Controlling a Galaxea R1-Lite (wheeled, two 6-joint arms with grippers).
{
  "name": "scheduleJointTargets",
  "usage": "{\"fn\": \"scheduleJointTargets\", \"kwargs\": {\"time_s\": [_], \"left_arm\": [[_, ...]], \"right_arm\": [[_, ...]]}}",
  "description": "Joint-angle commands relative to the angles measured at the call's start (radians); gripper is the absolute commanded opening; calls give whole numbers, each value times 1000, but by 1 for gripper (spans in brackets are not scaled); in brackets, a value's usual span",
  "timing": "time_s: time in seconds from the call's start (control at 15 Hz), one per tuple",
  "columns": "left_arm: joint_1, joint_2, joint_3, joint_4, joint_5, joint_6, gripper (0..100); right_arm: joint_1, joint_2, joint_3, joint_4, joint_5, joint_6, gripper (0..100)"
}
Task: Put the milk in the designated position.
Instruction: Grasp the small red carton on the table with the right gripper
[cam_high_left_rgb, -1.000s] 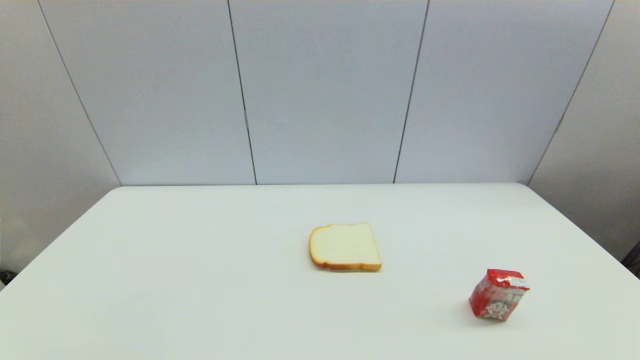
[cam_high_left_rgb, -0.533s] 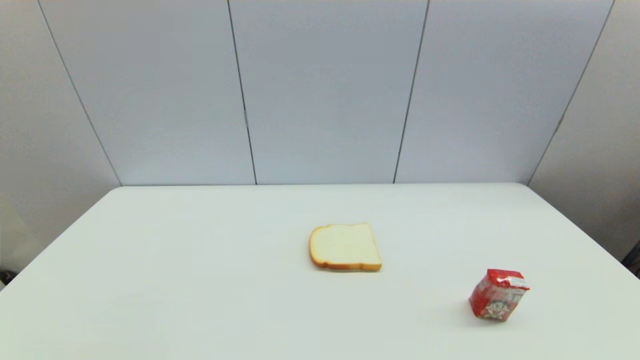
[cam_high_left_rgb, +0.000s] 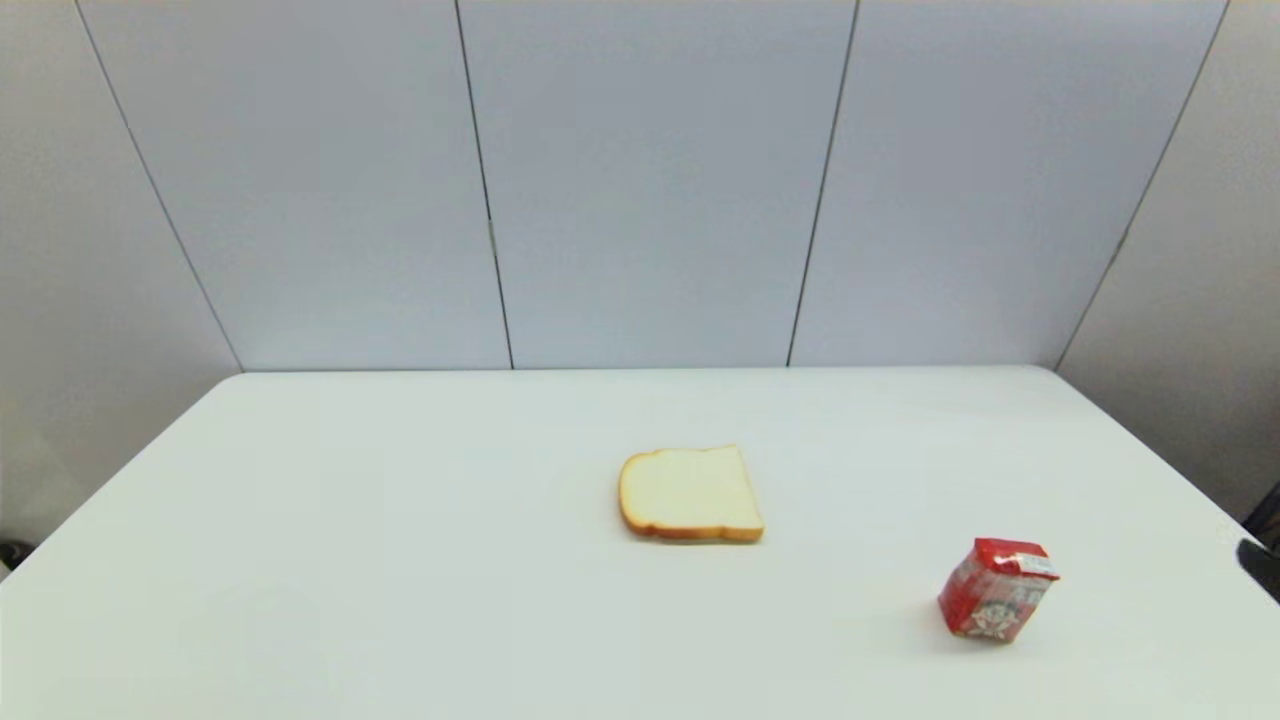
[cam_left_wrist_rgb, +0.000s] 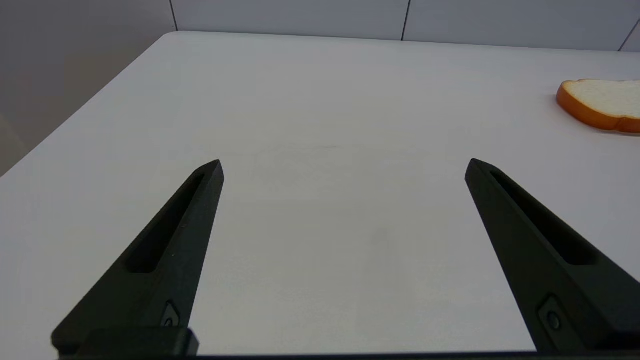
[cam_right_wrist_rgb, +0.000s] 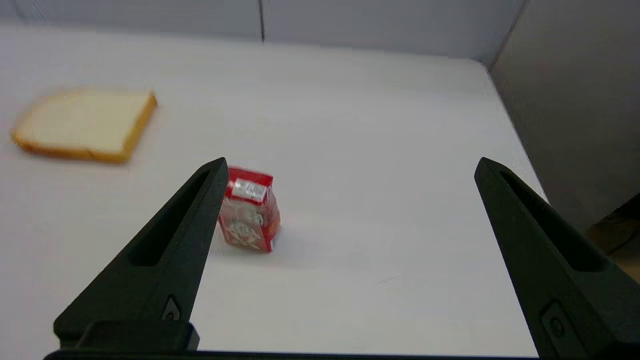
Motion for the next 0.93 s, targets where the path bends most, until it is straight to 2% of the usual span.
{"fn": "scheduleJointTargets", "kwargs": {"time_s": [0.07,0.33,0.4,0.53,0.93], "left_arm": [[-1,0,2,0,0,-1,100],[-1,0,2,0,0,-1,100],[1,0,2,0,0,-1,100],[1,0,2,0,0,-1,100],[-1,0,2,0,0,-1,100]], "right_arm": [[-1,253,96,-167,219,-165,100],[-8,324,156,-224,343,-295,100],[-24,348,156,-224,380,-347,100],[-66,370,156,-225,428,-407,100],[-74,431,157,-231,428,-422,100]]}}
